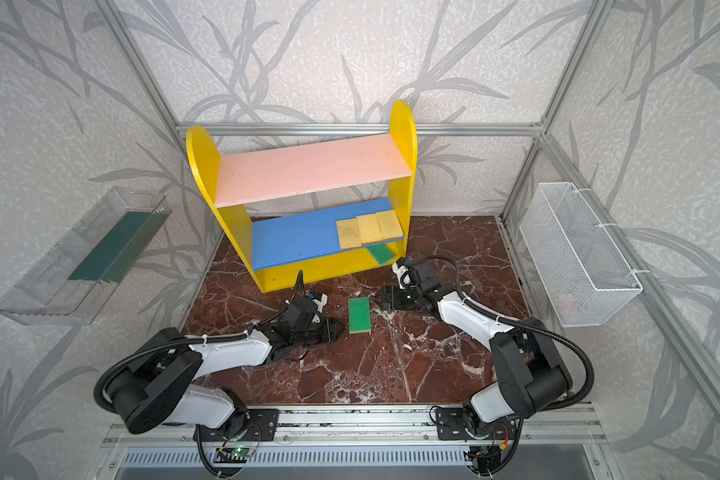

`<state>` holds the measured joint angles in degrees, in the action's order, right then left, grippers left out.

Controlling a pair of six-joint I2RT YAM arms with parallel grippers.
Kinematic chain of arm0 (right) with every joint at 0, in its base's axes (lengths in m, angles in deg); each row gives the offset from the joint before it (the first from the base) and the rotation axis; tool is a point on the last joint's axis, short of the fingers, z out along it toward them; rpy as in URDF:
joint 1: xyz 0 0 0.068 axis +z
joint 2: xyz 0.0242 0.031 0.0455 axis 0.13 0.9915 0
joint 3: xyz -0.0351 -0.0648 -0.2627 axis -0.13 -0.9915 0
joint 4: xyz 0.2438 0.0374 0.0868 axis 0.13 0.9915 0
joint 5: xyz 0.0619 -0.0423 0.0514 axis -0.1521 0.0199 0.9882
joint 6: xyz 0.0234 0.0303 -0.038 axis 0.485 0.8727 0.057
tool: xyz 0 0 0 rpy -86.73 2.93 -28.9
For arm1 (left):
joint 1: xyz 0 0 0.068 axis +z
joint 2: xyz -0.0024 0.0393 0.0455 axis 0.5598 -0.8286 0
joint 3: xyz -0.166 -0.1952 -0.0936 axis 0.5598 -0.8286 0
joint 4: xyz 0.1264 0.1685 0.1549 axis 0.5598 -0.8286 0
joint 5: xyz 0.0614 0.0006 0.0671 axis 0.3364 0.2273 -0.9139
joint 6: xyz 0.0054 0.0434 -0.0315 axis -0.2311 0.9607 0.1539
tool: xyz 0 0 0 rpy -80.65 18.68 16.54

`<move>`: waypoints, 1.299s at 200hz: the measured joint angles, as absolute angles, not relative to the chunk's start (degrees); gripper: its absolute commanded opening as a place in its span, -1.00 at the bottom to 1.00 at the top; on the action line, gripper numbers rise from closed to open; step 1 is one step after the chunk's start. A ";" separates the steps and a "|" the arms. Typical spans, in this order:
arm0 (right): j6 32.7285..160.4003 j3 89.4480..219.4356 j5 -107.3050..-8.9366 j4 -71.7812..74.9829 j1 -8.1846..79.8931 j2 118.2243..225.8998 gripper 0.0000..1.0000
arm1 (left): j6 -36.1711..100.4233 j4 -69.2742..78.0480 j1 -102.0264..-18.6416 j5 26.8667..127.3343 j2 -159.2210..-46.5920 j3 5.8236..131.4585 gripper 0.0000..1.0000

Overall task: Place and organize the cleaning sponges onto the shelf
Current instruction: 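Push the green sponge on the table against the shelf's front panel with the left gripper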

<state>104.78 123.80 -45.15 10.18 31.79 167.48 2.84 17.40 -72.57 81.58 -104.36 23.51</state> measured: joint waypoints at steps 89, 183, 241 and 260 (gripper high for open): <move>104.49 118.20 -41.50 11.18 28.84 157.01 0.69 | -1.33 25.29 -74.16 82.54 -114.78 29.00 -0.19; 104.54 117.90 -41.10 11.75 28.18 154.63 0.66 | -3.32 25.27 -74.95 79.50 -115.02 29.59 -0.75; 104.56 117.00 -41.13 11.88 27.59 152.66 0.66 | -3.25 26.54 -74.60 76.96 -113.60 29.59 -0.76; 104.65 116.43 -41.13 11.88 27.37 151.68 0.65 | -3.23 29.25 -73.66 76.24 -113.30 29.59 -0.76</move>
<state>104.65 116.43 -41.13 11.88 27.37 151.68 -3.23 29.25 -73.66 76.24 -113.30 29.59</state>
